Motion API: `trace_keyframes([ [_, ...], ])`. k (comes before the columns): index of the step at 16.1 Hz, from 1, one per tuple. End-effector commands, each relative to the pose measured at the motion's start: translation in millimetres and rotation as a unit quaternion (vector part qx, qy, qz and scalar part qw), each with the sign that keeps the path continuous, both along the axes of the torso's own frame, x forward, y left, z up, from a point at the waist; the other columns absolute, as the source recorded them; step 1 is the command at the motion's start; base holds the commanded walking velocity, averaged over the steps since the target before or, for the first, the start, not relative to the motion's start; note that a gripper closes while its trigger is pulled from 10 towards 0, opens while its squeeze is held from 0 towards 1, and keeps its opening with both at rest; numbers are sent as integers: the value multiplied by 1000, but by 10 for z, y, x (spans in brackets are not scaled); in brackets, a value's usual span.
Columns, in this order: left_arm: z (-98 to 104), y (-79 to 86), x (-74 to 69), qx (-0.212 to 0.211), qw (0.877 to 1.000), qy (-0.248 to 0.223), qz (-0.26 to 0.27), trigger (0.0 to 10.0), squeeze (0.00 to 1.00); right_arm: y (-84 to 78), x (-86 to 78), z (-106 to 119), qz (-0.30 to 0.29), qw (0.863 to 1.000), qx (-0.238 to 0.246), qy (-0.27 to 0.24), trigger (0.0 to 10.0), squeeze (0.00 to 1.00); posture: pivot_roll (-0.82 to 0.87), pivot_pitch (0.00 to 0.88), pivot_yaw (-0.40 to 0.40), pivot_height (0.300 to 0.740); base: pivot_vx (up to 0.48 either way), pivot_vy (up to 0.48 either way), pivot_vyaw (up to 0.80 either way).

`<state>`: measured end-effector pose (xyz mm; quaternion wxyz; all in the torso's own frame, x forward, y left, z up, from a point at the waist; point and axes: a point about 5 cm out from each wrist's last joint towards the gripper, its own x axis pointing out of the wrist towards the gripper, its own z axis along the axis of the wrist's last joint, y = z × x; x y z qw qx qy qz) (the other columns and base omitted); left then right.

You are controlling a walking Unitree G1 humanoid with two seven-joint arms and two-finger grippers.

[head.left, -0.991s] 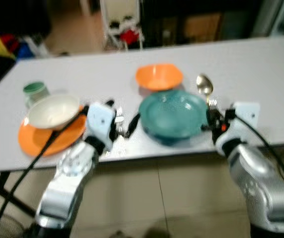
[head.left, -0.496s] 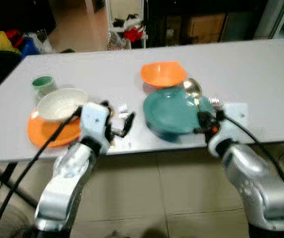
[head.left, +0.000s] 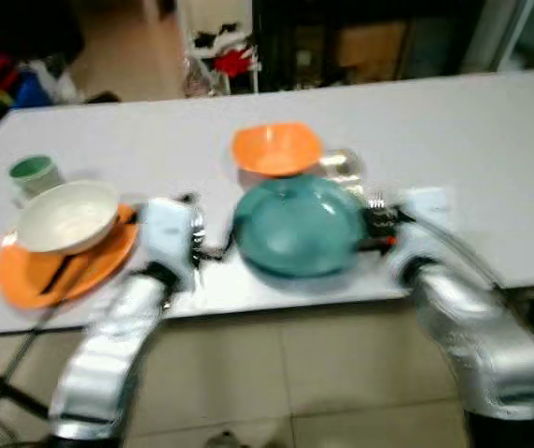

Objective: Setting the table

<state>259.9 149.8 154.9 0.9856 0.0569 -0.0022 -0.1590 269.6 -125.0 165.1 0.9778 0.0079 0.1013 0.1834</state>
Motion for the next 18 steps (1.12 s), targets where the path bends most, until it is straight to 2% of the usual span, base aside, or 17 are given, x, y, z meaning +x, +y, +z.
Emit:
trace_keyframes([
  [1, 33, -59, -2, -5, 1000, -6, -10, 10000, 0, -82, -12, -13, 0, 1000, -21, 4, 10000, 0, 77, 0, 45, 740, 322, 0, 631],
  [3, 40, -37, -7, -4, 1000, -6, -7, 10000, 0, -44, -27, -24, 20, 999, -31, 6, 10000, 0, 81, 0, 43, 740, 322, 0, 800],
  [7, 3, 5, -82, 8, 1000, 9, -28, 10000, 0, 33, -99, -57, 48, 998, -19, 28, 10000, 0, 84, 0, 46, 740, 0, 0, 0],
  [13, 11, -47, -103, 21, 996, 21, -83, 10000, 0, 64, -53, -183, 18, 996, -16, 91, 10000, 0, 83, 0, 69, 740, 0, 0, 0],
  [18, 16, -81, -112, 24, 993, 27, -108, 10000, 0, 128, 260, -261, -50, 988, 19, 146, 10000, 0, 84, 0, 73, 740, 0, 0, 0],
])
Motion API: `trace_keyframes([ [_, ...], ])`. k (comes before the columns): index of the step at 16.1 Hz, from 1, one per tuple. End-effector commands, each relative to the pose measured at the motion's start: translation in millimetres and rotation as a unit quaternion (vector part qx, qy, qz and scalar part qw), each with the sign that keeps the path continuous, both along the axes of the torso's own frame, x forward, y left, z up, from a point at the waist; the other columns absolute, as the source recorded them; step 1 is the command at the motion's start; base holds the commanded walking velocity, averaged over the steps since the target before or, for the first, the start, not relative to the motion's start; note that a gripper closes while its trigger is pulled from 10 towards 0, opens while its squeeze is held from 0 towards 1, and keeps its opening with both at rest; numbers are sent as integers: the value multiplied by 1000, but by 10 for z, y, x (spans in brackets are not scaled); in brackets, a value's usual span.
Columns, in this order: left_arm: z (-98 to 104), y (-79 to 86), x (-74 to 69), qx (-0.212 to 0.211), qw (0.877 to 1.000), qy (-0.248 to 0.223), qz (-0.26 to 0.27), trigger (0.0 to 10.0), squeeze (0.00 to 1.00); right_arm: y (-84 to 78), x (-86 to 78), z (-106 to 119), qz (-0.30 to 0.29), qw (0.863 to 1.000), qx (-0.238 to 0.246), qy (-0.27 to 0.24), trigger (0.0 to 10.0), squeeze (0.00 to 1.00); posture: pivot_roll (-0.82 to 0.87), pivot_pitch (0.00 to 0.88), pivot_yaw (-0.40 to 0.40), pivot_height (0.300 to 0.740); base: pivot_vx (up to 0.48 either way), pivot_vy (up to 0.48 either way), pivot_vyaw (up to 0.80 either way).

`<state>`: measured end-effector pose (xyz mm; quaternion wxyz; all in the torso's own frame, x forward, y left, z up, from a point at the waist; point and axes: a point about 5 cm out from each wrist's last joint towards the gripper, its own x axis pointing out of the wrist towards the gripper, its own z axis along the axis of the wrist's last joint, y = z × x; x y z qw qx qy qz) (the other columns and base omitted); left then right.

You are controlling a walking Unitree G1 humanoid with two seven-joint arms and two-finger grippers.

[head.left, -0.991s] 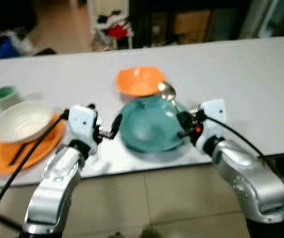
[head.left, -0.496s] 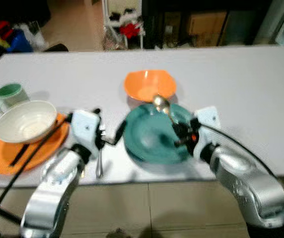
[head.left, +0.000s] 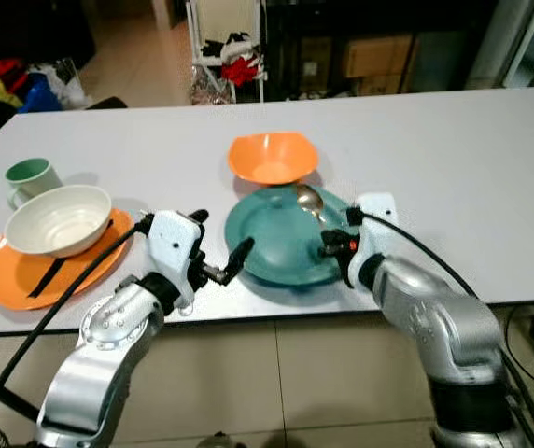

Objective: Setting the table

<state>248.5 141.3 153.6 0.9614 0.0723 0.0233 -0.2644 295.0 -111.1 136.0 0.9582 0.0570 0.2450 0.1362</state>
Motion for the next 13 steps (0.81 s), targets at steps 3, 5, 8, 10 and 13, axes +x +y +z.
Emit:
trace_keyframes([
  [3, 28, 2, -52, 9, 999, 12, -37, 10000, 0, 74, 217, -3, -30, 999, -3, 17, 10000, 0, 96, 0, 70, 740, 0, 0, 0],
  [5, 24, -19, -112, 8, 997, 26, -72, 10000, 0, 88, 287, -21, -47, 999, -8, 25, 10000, 0, 109, 0, 66, 740, 0, 0, 0],
  [8, -5, -56, -224, 4, 991, 51, -120, 10000, 0, 174, 398, -36, -55, 998, -5, 29, 10000, 0, 107, 0, 73, 740, 0, 0, 0],
  [10, -14, -72, -249, 6, 989, 58, -132, 10000, 0, 242, 445, -44, -52, 998, -4, 32, 10000, 0, 111, 0, 69, 740, 0, 0, 0],
  [13, -15, -64, -247, 4, 989, 60, -132, 10000, 0, 305, 482, -65, -46, 998, -13, 29, 10000, 0, 114, 0, 63, 740, 0, 0, 0],
])
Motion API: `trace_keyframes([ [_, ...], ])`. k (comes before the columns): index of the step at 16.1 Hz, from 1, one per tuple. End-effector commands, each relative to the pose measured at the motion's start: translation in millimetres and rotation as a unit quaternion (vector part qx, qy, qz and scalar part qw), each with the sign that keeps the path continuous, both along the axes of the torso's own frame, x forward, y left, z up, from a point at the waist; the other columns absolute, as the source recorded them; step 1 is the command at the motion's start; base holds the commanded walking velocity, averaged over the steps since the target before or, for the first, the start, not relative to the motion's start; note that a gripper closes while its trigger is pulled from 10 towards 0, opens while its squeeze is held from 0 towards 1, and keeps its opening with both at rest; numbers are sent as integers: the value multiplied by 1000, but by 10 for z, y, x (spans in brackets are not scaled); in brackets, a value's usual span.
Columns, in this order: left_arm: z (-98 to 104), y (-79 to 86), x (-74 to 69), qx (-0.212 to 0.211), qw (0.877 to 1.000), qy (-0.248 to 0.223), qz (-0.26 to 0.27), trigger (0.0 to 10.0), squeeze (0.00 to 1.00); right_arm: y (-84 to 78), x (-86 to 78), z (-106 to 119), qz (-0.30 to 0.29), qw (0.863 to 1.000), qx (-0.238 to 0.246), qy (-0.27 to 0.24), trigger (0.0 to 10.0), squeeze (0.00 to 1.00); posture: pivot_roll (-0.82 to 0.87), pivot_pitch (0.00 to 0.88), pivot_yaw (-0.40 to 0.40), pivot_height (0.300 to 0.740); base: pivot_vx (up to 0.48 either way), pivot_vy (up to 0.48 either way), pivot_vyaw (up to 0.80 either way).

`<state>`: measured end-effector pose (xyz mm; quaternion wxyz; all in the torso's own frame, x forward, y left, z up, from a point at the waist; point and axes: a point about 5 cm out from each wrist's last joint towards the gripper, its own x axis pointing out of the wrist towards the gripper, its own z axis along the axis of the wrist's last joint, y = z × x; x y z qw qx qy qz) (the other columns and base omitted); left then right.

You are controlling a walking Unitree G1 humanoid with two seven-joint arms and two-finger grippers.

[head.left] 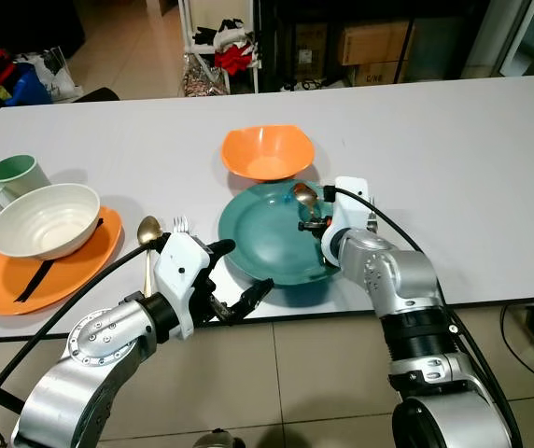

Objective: Setting the table

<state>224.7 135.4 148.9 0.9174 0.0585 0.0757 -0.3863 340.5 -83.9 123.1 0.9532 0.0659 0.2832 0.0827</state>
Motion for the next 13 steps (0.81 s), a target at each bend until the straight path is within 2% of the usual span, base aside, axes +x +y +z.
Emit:
trace_keyframes([
  [1, 26, -3, -14, 3, 1000, -3, -7, 10000, 0, 26, 34, 13, 6, 1000, -8, -7, 10000, 0, 115, 0, 61, 740, 0, 0, 0],
  [3, 19, -8, -17, 2, 1000, -2, -7, 10000, 0, 15, 41, -43, 6, 1000, -12, -3, 10000, 0, 113, 0, 60, 740, 0, 0, 0],
  [4, 17, -9, -18, 1, 1000, -2, -7, 10000, 0, 16, 43, -51, 7, 1000, -11, -3, 10000, 39, 113, 0, 60, 740, 0, 0, 0],
  [5, 14, -11, -19, 1, 1000, -2, -8, 10000, 0, 26, 53, -68, 9, 1000, -7, -2, 10000, 475, 113, 0, 59, 740, 0, 0, 0],
  [7, 14, -9, -14, 1, 1000, -3, -7, 10000, 0, 30, 67, -81, 9, 1000, -5, -3, 10000, 949, 115, 0, 59, 740, 0, 0, 0],
  [8, 15, -4, -12, 2, 1000, -3, -6, 10000, 0, 35, 71, -77, 10, 1000, -3, -5, 10000, 1000, 116, 0, 58, 740, 0, 0, 0],
  [13, 16, -5, -13, 3, 1000, -6, -7, 10000, 0, 60, 69, 3, 24, 999, -3, -28, 10000, 1000, 108, 0, 62, 740, 0, 0, 0],
])
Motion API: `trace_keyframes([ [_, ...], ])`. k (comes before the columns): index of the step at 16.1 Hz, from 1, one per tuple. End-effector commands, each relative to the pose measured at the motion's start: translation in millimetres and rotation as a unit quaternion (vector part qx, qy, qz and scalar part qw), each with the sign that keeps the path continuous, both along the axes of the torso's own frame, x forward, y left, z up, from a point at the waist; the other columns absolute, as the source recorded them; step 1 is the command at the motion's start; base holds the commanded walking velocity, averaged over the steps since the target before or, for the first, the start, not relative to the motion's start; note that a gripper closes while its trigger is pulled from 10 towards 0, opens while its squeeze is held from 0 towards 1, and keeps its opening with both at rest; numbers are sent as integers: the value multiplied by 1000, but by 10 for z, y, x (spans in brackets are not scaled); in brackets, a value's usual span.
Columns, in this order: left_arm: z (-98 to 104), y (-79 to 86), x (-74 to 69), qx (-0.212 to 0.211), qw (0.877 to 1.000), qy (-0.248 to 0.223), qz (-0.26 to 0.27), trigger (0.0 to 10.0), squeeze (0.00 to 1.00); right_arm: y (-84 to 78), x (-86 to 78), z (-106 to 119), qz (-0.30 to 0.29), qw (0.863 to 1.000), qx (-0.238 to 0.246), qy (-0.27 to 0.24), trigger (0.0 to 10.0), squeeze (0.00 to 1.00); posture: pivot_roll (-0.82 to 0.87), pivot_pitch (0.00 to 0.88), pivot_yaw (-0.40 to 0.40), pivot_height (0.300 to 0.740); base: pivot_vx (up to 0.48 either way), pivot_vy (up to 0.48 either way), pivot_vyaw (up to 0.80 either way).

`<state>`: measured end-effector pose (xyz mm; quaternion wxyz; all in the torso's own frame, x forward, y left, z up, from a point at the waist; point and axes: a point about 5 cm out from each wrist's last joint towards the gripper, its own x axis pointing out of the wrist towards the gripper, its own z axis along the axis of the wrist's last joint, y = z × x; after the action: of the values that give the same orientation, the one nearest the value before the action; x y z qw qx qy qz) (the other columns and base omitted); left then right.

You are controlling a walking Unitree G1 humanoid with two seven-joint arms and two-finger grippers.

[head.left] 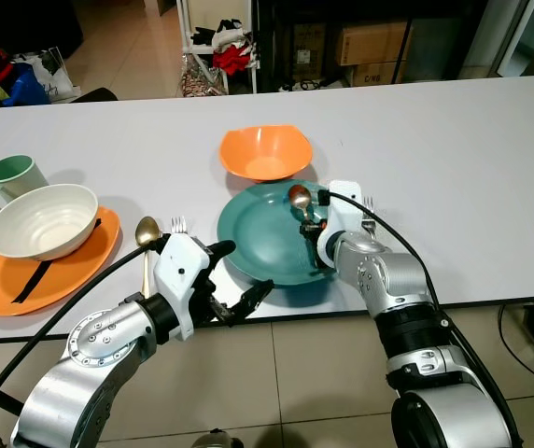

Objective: Setting the table

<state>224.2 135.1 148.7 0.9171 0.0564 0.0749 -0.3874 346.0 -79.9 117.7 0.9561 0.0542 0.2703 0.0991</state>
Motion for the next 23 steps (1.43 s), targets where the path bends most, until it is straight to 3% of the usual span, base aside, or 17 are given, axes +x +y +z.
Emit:
trace_keyframes([
  [1, 22, -5, -8, 5, 1000, -7, -7, 10000, 0, 8, 12, 81, 5, 1000, -3, -19, 10000, 1000, 108, 0, 62, 740, 0, 0, 0],
  [6, 41, -3, -14, 4, 1000, -11, -10, 10000, 0, -225, -103, 384, -4, 998, -15, -58, 10000, 1000, 99, 0, 64, 740, 0, 0, 0],
  [8, 54, -12, -1, 3, 1000, -13, -13, 10000, 0, -605, -92, 515, -66, 994, -37, -80, 10000, 1000, 92, 0, 72, 740, 0, 0, 0],
  [10, 60, -30, 4, 2, 1000, -14, -17, 10000, 0, -832, -93, 471, -85, 993, -43, -69, 10000, 1000, 89, 0, 79, 740, 0, 0, 0],
  [11, 65, -57, 14, 1, 1000, -14, -25, 10000, 0, -980, -116, 357, -58, 995, -66, -48, 10000, 1000, 87, 0, 89, 740, 0, 0, 0],
  [14, 86, -56, 47, 3, 999, -16, -28, 10000, 0, -1064, -150, 203, -7, 996, -92, -4, 10000, 1000, 87, 0, 96, 740, 0, 0, 0],
  [16, 93, -55, 54, 4, 999, -17, -29, 10000, 0, -1061, -135, 149, 5, 997, -82, 6, 10000, 1000, 92, 0, 96, 740, 0, 0, 0],
  [17, 98, -53, 54, 4, 999, -18, -30, 10000, 0, -1045, -120, 116, 17, 997, -73, 11, 10000, 949, 98, 0, 95, 740, 0, 0, 0],
  [18, 101, -45, 55, 6, 999, -17, -30, 10000, 0, -1052, -104, 88, 20, 997, -75, 14, 10000, 710, 101, 0, 95, 740, 0, 0, 0],
  [19, 101, -44, 53, 6, 999, -17, -30, 10000, 0, -1057, -101, 74, 19, 997, -76, 17, 10000, 655, 101, 0, 95, 740, 0, 0, 0],
  [20, 99, -34, 51, 7, 999, -16, -30, 10000, 0, -1084, -97, -3, 22, 996, -85, 32, 10000, 0, 107, 0, 93, 740, 0, 0, 0],
  [22, 97, -24, 56, 8, 999, -16, -29, 10000, 0, -1101, -85, -72, 19, 996, -78, 41, 10000, 0, 110, 0, 93, 740, 0, 0, 0],
  [23, 95, -22, 58, 9, 999, -17, -29, 10000, 0, -1129, -75, -130, 12, 997, -71, 42, 9373, 0, 111, 0, 93, 740, 0, 0, 0],
])
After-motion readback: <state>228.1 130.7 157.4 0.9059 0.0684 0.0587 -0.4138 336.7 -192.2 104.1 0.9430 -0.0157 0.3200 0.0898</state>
